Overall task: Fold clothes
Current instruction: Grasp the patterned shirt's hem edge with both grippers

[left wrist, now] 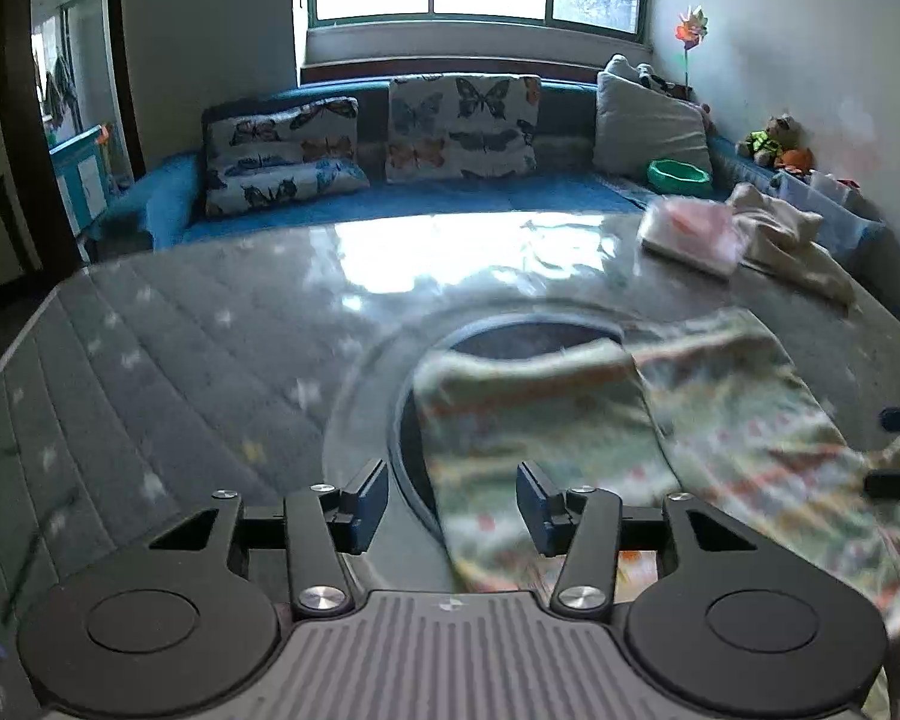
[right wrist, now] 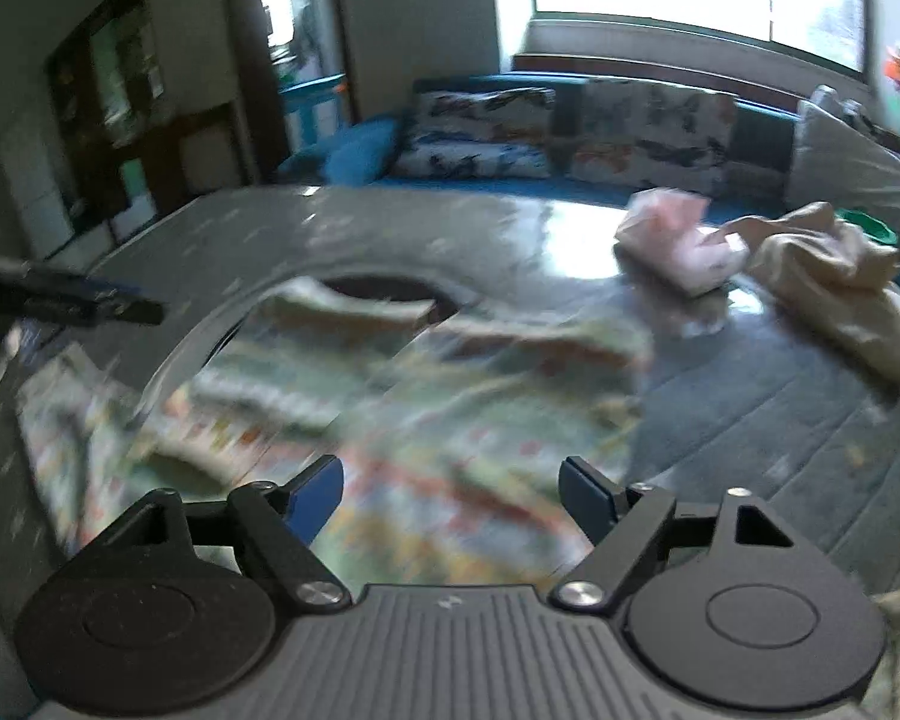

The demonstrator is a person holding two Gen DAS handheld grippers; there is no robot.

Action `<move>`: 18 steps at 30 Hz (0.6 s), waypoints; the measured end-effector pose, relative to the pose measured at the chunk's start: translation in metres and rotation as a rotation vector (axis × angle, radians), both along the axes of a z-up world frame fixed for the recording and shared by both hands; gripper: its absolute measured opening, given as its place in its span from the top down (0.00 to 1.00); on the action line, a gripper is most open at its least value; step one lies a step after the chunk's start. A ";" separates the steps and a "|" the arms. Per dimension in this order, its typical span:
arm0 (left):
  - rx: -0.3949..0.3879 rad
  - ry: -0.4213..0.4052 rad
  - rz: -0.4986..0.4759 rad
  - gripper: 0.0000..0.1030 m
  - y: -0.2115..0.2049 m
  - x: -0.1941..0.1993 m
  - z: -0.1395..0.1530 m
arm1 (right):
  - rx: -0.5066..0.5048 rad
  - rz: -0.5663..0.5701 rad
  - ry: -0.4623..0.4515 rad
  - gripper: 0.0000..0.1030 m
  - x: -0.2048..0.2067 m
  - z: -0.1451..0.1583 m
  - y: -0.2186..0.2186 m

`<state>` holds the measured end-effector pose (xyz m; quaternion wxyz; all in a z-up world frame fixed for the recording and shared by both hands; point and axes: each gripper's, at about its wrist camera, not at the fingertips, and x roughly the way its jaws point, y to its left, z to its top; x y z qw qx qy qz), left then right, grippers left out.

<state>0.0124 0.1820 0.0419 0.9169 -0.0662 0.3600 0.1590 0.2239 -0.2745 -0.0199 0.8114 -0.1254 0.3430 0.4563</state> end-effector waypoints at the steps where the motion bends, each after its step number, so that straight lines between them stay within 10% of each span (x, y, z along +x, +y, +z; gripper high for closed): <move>1: 0.003 0.001 0.004 0.49 0.004 0.008 0.001 | 0.007 -0.023 0.007 0.25 0.012 0.002 0.001; 18: -0.029 0.070 0.054 0.37 0.048 0.113 -0.038 | 0.019 -0.247 0.157 0.38 0.147 -0.041 0.043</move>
